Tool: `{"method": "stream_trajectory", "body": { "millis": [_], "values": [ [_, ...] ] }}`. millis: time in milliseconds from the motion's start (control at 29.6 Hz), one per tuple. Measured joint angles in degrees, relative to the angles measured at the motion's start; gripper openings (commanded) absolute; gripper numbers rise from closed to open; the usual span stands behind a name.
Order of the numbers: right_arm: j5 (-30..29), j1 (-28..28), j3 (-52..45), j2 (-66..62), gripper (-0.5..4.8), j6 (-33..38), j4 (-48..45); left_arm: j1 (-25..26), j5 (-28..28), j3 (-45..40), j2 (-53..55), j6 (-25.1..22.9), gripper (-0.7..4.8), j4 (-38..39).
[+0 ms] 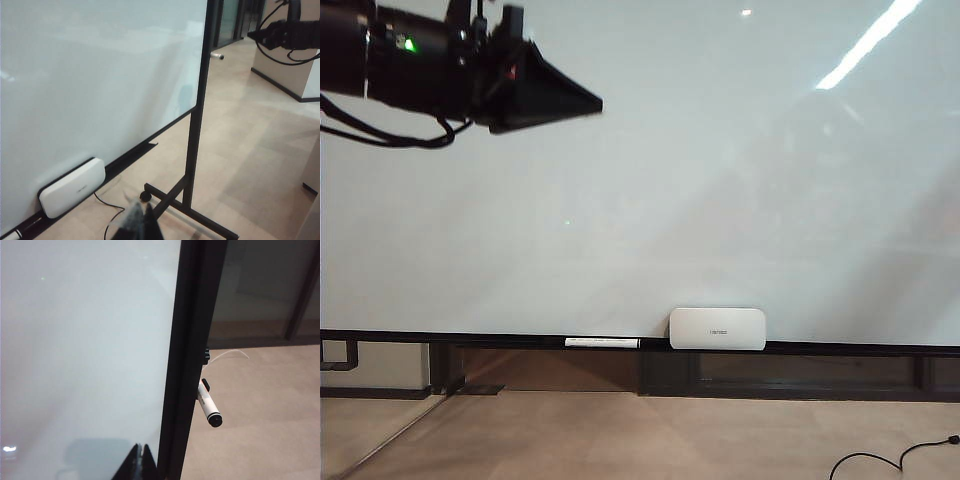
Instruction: Reach to the right to find the marker pen, pick it up, and write the number 13 on the whiteboard.
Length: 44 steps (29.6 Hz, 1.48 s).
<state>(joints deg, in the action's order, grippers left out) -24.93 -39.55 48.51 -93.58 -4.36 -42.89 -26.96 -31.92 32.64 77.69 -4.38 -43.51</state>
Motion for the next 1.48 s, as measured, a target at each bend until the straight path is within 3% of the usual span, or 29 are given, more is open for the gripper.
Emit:
{"method": "stream_trajectory", "body": {
  "millis": [405, 540, 607, 776, 1113, 1484],
  "values": [
    [-0.6, -2.6, 0.4, -13.7, -0.01, 5.0, -17.3, 0.0, 0.0, 0.0, 2.9, -1.0, -0.06, -1.0],
    [-0.7, -3.3, 5.0, -19.7, -0.01, 5.6, -20.3, 0.0, 0.1, 0.0, 2.9, -1.0, -0.06, -1.1],
    [-1.4, -3.3, 9.3, -22.6, -0.01, 7.3, -20.6, -0.1, 0.2, 0.0, 2.9, -1.0, -0.06, -1.2],
    [-12.6, -3.3, 19.0, -28.3, -0.01, 8.8, -11.0, 0.0, 0.7, 0.0, 3.0, -1.4, -0.06, -0.7],
    [-15.2, -5.1, 19.2, -28.3, -0.01, 1.8, -10.1, 0.0, 1.0, 0.0, 3.7, -3.8, -0.06, 1.2],
    [-14.1, -5.3, 19.1, -32.6, 0.0, 1.1, -14.1, 0.0, 1.0, 0.0, 4.5, -6.0, -0.06, 3.7]
  ]
}}
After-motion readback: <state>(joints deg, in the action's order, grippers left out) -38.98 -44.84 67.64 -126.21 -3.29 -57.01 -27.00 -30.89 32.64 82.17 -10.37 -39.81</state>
